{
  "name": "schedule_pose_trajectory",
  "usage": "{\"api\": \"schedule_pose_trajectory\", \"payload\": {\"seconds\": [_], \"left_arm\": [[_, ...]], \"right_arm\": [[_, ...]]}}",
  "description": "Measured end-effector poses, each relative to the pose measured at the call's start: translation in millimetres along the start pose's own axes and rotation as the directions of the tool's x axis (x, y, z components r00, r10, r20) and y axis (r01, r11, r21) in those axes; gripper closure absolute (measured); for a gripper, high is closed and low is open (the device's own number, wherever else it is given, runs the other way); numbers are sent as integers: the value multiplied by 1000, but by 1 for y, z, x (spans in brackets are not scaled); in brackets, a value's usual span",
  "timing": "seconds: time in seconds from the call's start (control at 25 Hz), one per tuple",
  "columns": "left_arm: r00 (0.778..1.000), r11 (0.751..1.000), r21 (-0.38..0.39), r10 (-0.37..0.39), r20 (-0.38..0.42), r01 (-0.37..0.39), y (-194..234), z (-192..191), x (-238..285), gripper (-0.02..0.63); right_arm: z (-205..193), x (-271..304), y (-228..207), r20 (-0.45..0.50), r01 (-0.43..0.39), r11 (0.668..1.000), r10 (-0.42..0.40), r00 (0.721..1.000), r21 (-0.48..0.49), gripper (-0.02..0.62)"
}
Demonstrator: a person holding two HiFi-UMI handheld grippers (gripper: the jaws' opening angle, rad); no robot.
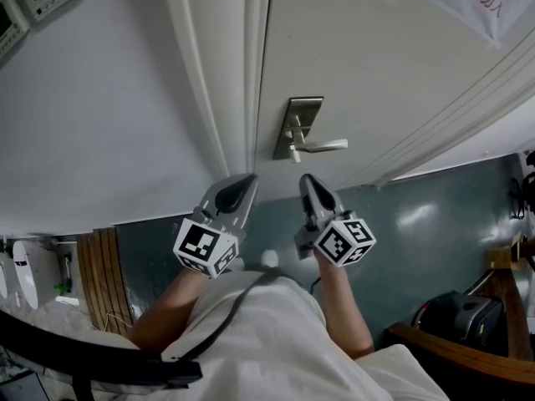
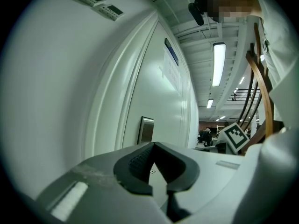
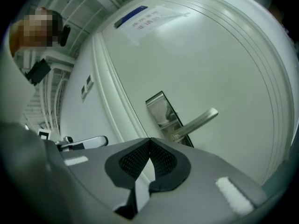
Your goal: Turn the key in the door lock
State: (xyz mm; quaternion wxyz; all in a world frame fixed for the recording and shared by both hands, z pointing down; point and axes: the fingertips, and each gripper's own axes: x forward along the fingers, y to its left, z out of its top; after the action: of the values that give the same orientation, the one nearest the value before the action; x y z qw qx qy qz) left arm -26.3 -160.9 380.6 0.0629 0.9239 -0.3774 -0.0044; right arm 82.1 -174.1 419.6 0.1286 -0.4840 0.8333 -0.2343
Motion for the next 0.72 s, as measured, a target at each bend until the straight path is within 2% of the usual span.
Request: {"api": "schedule_pose_trajectory", "payload": {"seconds": [0.16,0.24,0.72], "left_arm": [[1000,1000,-1,3,15,-3,0,7,-6,600],[1000,1000,0,6,22,-6,1,10,-8,600],[999,1000,1,16,31,-16,9,13,-14,600]], "right_arm": [[14,-7,18,13,19,981,-17,1000,-191,588],[17,-9,26,13,25,966,-23,1000,-257,588],[17,-10,33,13,59,924,-59,998,-378,588]]}}
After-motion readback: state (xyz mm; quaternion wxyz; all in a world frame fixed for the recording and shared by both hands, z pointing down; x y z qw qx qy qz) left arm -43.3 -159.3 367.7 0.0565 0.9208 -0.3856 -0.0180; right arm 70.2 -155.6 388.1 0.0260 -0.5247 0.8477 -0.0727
